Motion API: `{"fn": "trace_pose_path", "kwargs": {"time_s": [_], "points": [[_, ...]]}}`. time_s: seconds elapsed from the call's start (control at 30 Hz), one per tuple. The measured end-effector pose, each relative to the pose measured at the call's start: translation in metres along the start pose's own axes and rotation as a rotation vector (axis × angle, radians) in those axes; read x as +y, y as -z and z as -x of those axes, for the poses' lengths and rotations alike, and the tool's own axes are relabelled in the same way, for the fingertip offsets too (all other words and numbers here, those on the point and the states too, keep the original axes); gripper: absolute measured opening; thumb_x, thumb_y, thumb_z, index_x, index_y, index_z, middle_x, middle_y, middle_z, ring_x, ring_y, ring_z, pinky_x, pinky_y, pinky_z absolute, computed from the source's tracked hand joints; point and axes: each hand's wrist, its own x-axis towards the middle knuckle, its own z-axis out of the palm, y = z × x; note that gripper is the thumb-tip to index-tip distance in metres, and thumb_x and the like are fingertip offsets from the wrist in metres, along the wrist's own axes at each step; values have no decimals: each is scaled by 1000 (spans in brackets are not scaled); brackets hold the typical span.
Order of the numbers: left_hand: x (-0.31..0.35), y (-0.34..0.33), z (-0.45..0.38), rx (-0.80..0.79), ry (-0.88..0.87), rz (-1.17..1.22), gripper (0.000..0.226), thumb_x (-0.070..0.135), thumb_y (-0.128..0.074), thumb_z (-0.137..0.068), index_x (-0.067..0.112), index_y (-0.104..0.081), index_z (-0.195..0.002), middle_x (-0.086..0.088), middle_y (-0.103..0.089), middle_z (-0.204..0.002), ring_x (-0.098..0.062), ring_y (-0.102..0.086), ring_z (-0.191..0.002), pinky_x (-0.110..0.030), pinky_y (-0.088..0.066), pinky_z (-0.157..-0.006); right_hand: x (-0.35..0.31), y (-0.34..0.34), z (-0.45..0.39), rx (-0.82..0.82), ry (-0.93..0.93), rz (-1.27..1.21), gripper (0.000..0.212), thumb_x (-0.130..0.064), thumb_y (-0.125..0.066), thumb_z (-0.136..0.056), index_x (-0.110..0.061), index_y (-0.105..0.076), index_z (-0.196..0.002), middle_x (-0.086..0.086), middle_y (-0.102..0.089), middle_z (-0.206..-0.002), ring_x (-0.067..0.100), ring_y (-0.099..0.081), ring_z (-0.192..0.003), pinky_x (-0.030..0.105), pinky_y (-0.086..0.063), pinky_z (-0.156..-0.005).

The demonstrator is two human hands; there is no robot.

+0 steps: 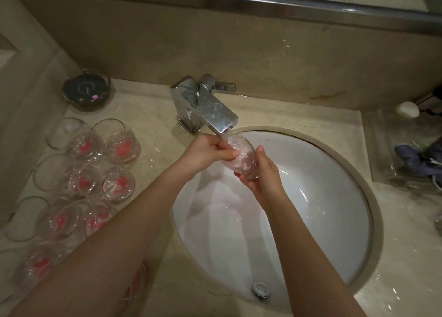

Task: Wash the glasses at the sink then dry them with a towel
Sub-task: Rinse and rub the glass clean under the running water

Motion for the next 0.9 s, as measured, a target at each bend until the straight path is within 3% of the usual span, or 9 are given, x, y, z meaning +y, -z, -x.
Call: {"fn": "trace_pose_path", "kwargs": {"time_s": [0.1, 0.2, 0.33, 0.43, 0.57, 0.63, 0.7, 0.77, 0.9], "points": [[-1, 1, -2, 14, -9, -13, 13, 10, -81, -75, 11, -68, -72, -7, -69, -79, -16, -65, -78, -32, -51, -91, 0, 0, 0, -13, 3, -14, 48, -46, -46, -99, -4, -59, -119, 17, -63, -82, 27, -62, -81, 36, -59, -79], [1, 2, -2, -43, 1, -75, 16, 23, -77, -80, 8, -74, -82, -9, -74, -88, -17, -70, -88, -30, -51, -92, -2, -1, 0, -41, 11, -8, 49, -46, -46, -99, -5, -59, -121, 30, -63, -111, 30, -64, -92, 35, -57, -80], [12, -3, 3, -184, 39, -34, 6, 20, -71, -86, 18, -72, -91, -3, -74, -91, -6, -70, -86, -19, -50, -83, -7, -5, 0, -92, 48, 0, 45, -42, -55, -95, -3, -57, -119, 17, -65, -114, 23, -66, -93, 27, -53, -64], [12, -5, 2, -201, -18, 176, 46, -6, -68, -83, 35, -55, -101, 2, -72, -92, -8, -70, -86, -21, -55, -84, -12, -5, 0, -136, 75, -81, 23, -25, -61, -93, -15, -56, -113, 13, -57, -127, 26, -62, -106, 29, -54, -69], [6, -3, -1, -212, -48, 143, 61, -16, -69, -77, 34, -53, -108, 4, -72, -86, -12, -70, -85, -27, -55, -87, -17, 0, -4, -189, 23, -147, 23, -22, -60, -93, -13, -59, -114, 7, -63, -116, 22, -65, -95, 33, -53, -78], [5, -2, -2, -221, -27, 49, 43, -14, -71, -75, 18, -64, -102, 1, -74, -85, -12, -71, -83, -26, -56, -83, -19, -1, -5, -241, -114, -104, 41, -43, -49, -97, -10, -61, -119, 10, -69, -111, 24, -66, -99, 33, -56, -79], [3, -3, -1, -232, -5, -12, 26, -11, -72, -76, 7, -70, -94, 0, -74, -84, -9, -71, -80, -21, -55, -80, -22, -2, -3, -244, -200, -69, 50, -50, -39, -99, -8, -63, -113, 10, -71, -96, 21, -67, -81, 28, -58, -66], [5, -3, 1, -220, -6, 18, 24, -9, -72, -78, 11, -70, -91, 2, -75, -83, -8, -71, -81, -17, -53, -77, -23, 0, -4, -240, -165, -59, 44, -44, -46, -99, -5, -59, -115, 14, -64, -88, 18, -62, -67, 23, -53, -56], [12, -3, 6, -177, -67, 187, 41, -7, -69, -82, 34, -67, -86, -4, -71, -97, -19, -69, -90, -29, -54, -85, -18, 7, -7, -263, -39, -83, 27, -18, -63, -91, -12, -53, -116, 15, -59, -108, 25, -62, -84, 29, -54, -66]]}}
